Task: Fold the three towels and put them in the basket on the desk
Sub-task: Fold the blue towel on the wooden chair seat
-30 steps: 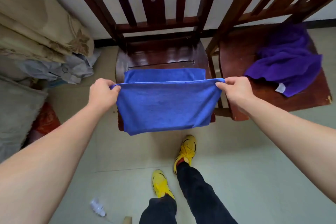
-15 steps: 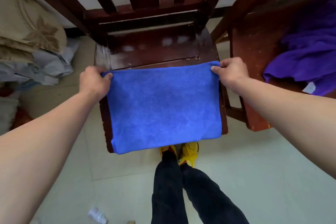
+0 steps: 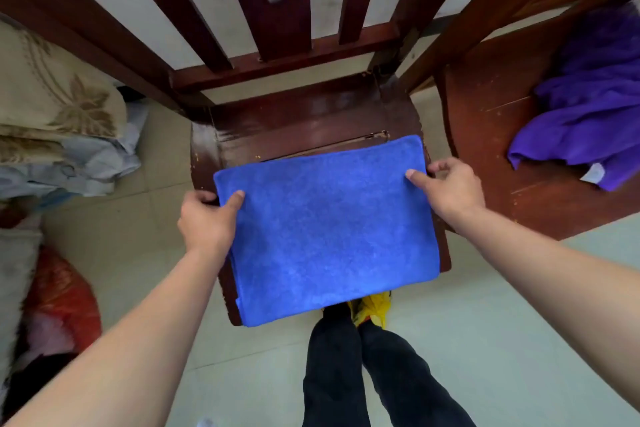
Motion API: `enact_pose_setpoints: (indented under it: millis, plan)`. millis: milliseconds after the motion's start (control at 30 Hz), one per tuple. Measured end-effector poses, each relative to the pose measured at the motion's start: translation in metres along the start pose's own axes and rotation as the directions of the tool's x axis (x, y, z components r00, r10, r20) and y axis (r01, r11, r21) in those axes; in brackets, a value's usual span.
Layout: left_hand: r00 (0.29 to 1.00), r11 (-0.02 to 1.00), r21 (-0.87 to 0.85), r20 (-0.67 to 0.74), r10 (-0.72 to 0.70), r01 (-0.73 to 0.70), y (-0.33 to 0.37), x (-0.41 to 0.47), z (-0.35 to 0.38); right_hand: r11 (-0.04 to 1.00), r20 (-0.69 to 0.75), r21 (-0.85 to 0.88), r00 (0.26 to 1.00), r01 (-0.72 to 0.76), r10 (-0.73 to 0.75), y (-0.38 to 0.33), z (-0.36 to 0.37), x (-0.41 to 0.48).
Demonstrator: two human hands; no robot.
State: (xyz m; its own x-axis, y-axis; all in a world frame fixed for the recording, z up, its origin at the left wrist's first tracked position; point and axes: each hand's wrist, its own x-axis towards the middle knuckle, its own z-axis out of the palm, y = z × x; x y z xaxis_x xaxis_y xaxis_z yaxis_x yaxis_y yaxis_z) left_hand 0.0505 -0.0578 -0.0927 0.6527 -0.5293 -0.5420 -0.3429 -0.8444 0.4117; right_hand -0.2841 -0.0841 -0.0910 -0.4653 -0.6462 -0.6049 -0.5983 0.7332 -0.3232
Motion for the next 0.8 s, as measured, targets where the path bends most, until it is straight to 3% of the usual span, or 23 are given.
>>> enact_pose_setpoints:
  millis: [167,333,500,667,800]
  plan:
    - [0.981,0.978,-0.145,0.146,-0.130,0.151,-0.048,-0.046,-0.008,0.991,0.052,0.085,0.994,-0.105,0.101,0.062,0.000,-0.044]
    - [0.962,0.967,-0.136,0.200,-0.185,0.214,-0.081,-0.079,-0.014,0.995,0.065,0.052,0.994,-0.090,0.087,0.092,0.002,-0.072]
    - [0.997,0.987,-0.153,0.061,-0.049,0.057,-0.035,-0.035,-0.010,0.995,-0.067,0.058,0.994,0.086,-0.082,0.039,0.003,-0.034]
    - [0.960,0.952,-0.249,0.259,-0.109,0.176,0.015,0.009,0.001,0.984,0.089,0.177,0.996,-0.030,0.014,-0.029,0.009,0.009]
    - [0.938,0.955,-0.252,0.341,-0.063,0.156,0.029,0.010,-0.004,0.970,0.145,0.233,0.989,-0.072,0.039,-0.043,0.006,0.020]
